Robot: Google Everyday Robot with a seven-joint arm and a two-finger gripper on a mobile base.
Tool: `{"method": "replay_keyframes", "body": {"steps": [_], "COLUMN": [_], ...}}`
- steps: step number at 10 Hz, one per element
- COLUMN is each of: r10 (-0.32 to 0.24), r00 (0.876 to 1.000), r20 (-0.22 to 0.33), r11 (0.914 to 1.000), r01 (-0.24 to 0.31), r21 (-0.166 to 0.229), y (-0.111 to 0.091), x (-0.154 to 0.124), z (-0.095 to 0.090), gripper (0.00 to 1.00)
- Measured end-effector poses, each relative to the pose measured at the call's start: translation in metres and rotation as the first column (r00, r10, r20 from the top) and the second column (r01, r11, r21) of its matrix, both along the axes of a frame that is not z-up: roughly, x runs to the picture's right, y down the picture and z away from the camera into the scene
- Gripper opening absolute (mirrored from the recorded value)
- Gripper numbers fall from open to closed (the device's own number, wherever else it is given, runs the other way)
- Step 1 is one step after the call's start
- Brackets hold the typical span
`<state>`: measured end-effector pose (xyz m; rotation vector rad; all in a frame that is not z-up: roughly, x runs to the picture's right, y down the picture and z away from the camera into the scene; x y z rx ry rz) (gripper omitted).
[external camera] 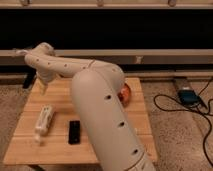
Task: Knock the bottle over
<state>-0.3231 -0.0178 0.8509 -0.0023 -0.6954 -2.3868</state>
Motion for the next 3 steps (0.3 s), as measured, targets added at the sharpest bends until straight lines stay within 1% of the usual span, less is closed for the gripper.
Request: {"method": "replay_keyframes", "body": {"steps": [3], "r10": [0.001], "r00": [1.0], "r20": [0.0], "r11": [1.0], "r01": [-0.001], "r21": [0.0], "y": [-0.0003], "x": [0.0005], "z": [0.0], "gripper": [0.8]}}
